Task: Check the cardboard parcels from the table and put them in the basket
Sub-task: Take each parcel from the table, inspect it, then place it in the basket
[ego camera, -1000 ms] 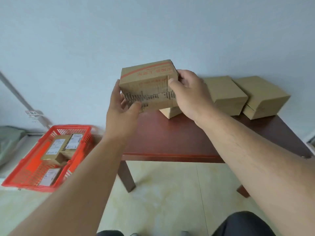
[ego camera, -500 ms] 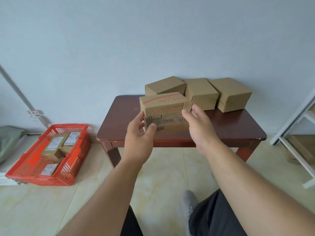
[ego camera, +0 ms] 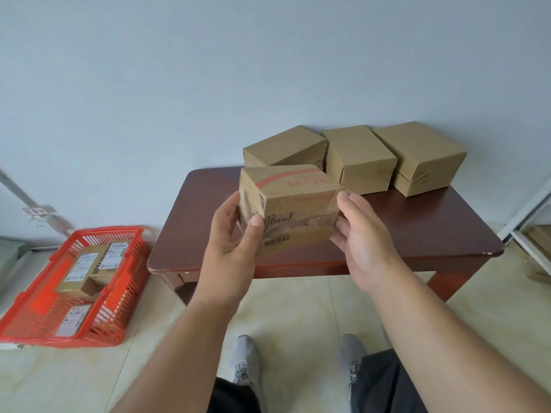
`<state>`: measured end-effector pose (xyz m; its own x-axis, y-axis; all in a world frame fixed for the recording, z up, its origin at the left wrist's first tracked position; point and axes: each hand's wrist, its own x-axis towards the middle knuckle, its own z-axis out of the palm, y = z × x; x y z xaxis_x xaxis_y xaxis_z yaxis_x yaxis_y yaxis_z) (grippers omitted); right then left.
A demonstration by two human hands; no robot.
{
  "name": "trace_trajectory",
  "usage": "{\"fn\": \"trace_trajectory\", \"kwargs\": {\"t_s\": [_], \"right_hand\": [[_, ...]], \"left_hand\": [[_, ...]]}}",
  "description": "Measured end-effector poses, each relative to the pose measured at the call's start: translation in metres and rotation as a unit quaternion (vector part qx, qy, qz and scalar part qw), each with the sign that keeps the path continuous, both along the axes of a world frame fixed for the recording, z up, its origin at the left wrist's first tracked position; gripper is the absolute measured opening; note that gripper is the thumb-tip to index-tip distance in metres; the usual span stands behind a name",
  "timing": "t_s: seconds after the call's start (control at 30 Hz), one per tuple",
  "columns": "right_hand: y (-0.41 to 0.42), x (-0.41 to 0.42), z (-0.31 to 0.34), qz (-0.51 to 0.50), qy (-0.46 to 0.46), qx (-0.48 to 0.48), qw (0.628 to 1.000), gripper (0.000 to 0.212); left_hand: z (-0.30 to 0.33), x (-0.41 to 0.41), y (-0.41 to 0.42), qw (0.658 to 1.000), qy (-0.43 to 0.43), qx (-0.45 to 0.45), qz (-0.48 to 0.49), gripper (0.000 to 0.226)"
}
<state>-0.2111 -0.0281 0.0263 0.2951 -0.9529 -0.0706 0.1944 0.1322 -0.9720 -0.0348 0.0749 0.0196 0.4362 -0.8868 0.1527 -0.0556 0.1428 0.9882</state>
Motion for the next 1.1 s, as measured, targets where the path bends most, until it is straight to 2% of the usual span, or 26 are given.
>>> {"fn": "trace_trajectory", "kwargs": {"t_s": [0.1, 0.17, 0.23, 0.37, 0.47, 0.6, 0.8, 0.87, 0.97, 1.1], "right_hand": [[-0.012, 0.005, 0.013, -0.004, -0.015, 0.015, 1.0, 0.028], [-0.015, 0.008, 0.022, -0.003, -0.029, 0.008, 1.0, 0.028], [-0.012, 0.014, 0.03, -0.006, -0.035, -0.008, 0.999, 0.029], [0.0, 0.026, 0.04, -0.011, -0.038, -0.028, 0.999, 0.042], [0.019, 0.027, 0.044, 0.004, -0.065, -0.013, 0.998, 0.035], [0.06, 0.026, 0.04, 0.051, -0.057, 0.013, 0.997, 0.034], [0.083, 0.015, 0.03, 0.056, 0.01, -0.081, 0.995, 0.042], [0.086, 0.013, 0.028, 0.068, 0.023, -0.089, 0.993, 0.047], [0.09, 0.012, 0.033, 0.077, 0.037, -0.106, 0.991, 0.046], [0.1, 0.011, 0.033, 0.03, 0.067, -0.13, 0.989, 0.043]], "left_hand": [[0.015, 0.014, -0.006, 0.998, -0.033, 0.036, -0.031, 0.084], [0.023, 0.02, -0.008, 0.994, -0.052, 0.034, -0.091, 0.079], [0.029, 0.02, -0.006, 0.991, -0.067, 0.036, -0.109, 0.071], [0.031, 0.007, 0.006, 0.992, -0.106, 0.035, -0.051, 0.076], [0.028, -0.009, 0.018, 0.994, -0.105, 0.024, -0.02, 0.074], [0.015, -0.03, 0.036, 0.996, -0.081, 0.028, 0.006, 0.075], [0.015, -0.038, 0.059, 0.996, 0.037, 0.03, -0.075, 0.083], [0.018, -0.039, 0.061, 0.996, 0.041, 0.045, -0.061, 0.076], [0.022, -0.045, 0.063, 0.998, 0.034, 0.049, -0.038, 0.049], [0.023, -0.054, 0.068, 0.998, 0.027, 0.056, -0.025, 0.047]]}}
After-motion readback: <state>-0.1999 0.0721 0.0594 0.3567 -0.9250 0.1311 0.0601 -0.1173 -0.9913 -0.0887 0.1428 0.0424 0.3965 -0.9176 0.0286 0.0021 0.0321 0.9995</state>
